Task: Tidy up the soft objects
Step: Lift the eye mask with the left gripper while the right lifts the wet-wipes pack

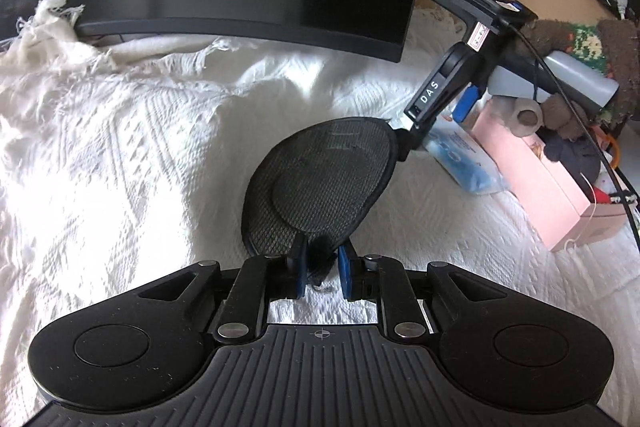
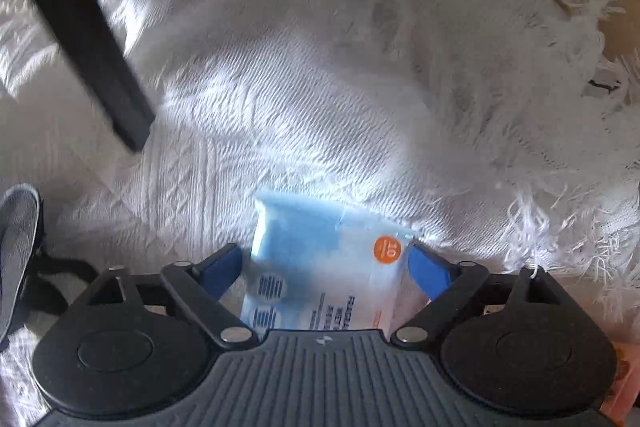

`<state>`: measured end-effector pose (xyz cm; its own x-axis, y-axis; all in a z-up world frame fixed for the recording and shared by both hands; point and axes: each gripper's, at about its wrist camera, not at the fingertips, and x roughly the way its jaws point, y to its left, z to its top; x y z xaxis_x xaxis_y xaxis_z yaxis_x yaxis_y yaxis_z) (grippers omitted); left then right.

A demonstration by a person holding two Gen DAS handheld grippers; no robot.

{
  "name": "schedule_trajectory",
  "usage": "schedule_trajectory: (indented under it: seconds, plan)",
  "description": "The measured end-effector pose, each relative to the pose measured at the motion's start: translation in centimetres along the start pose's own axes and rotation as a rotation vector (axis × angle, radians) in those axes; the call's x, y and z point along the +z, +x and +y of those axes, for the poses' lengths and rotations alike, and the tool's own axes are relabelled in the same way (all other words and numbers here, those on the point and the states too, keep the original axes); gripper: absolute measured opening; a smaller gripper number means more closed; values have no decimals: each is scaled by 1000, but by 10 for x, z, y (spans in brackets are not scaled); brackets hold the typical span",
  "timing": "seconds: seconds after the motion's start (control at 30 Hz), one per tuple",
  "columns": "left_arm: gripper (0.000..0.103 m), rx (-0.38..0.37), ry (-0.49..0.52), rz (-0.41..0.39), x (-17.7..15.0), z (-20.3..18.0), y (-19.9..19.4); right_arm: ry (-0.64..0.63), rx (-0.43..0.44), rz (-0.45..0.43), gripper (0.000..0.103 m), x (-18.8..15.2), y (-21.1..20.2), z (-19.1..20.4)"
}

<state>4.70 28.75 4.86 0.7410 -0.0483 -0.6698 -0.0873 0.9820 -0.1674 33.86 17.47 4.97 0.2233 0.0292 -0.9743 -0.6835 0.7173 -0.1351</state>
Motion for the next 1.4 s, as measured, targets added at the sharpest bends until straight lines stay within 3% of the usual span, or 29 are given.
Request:
schedule_trajectory:
  seconds: [0.17,0.4,0.53,0.63,0.7,0.87,1.23,1.4]
  plan:
    - [22,-3,31,-15,2,-5,-2,25,36,-58,74,-9,-13,-3]
    - [25,-87,20,0,6,-5,-4,-107,116,-178,73,-70,-65,39]
    - [25,-137,0,-7,14,4,-12,-132,221,-172,73,-106,-83,59]
    - [25,-109,-67,-4,26,20,-10,-130,247,-129,73,-129,-80,72]
    - [25,-84,-125,10,32,35,0,-130,236,-138,74,-143,-79,79]
    - [25,-86,-263,72,35,64,29,-141,149,-266,77,-180,-73,89]
    - [25,-179,-358,121,34,57,63,-61,180,-349,80,-237,-52,79]
    - [25,-211,-361,148,29,45,69,-57,170,-371,74,-253,-56,84]
